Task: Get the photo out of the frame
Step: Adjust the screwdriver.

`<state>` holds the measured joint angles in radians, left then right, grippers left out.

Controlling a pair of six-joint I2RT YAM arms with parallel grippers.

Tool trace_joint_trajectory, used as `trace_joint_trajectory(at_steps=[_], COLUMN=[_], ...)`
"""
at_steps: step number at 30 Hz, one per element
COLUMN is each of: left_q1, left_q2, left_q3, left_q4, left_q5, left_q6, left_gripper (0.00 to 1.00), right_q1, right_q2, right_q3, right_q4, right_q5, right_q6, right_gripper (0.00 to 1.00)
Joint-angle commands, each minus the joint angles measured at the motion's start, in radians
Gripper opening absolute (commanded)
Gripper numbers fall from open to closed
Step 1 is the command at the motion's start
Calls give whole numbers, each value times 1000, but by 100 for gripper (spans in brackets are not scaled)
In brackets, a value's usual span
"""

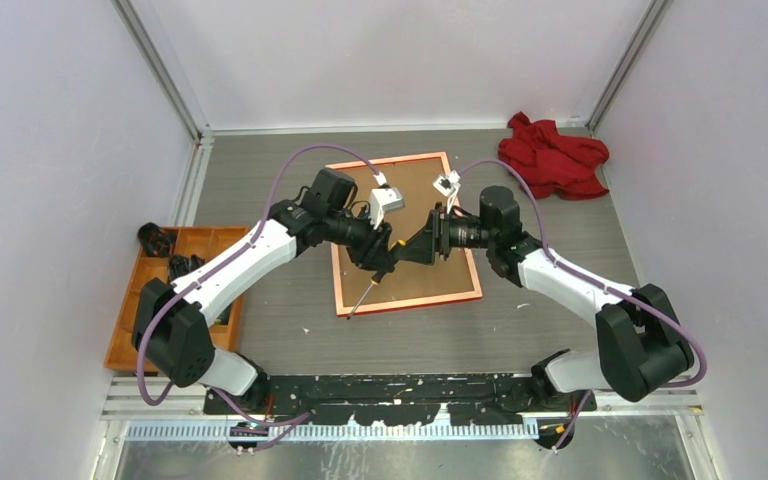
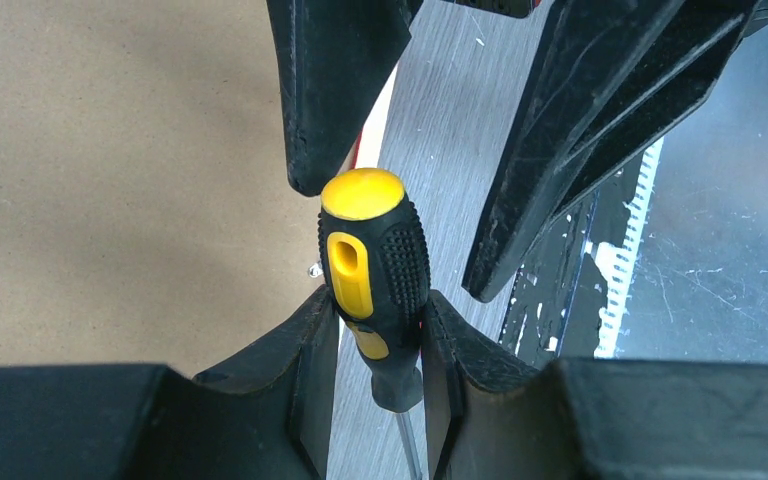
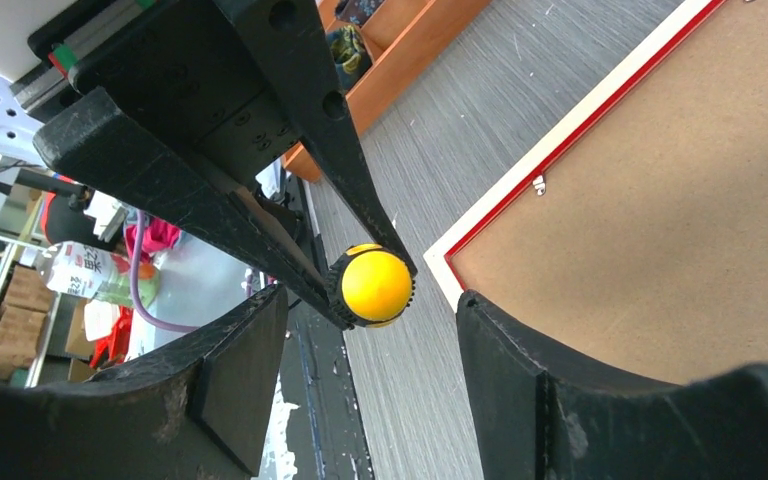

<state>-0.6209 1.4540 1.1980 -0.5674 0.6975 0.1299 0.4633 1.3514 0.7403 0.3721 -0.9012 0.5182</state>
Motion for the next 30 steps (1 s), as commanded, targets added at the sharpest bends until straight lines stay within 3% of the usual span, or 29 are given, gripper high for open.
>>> trace_joint_trajectory(at_steps=[1,6,13,22,24,26,30], left_q1=[-4,-6,-11,-22,-24,-25,-24], left_q2=[-7,-8,-1,11,12,7,2], left_q3=[2,-5,-3,-2,-4,-1,2], left_q4=[50,51,50,42,41,41,41], left_q5=[34,42,43,42,42,35,13], left_q6=[-18,-13,-10,-1,2,2,1], left_gripper=[0,1,0,0,1,0,0], right_q1=[9,10,10,11,12,11,11], right_q2=[11,14,16,20,22,21,20], right_q3=[0,9,10,10,10,10,8], right_q4=[36,36,37,50,50,50,50], right_q5=[-21,4,3,-1,-3,-9,-23], right_q6=[-34,-17,-17,1,2,-1,-5], right_gripper=[67,66,54,52,46,34,28])
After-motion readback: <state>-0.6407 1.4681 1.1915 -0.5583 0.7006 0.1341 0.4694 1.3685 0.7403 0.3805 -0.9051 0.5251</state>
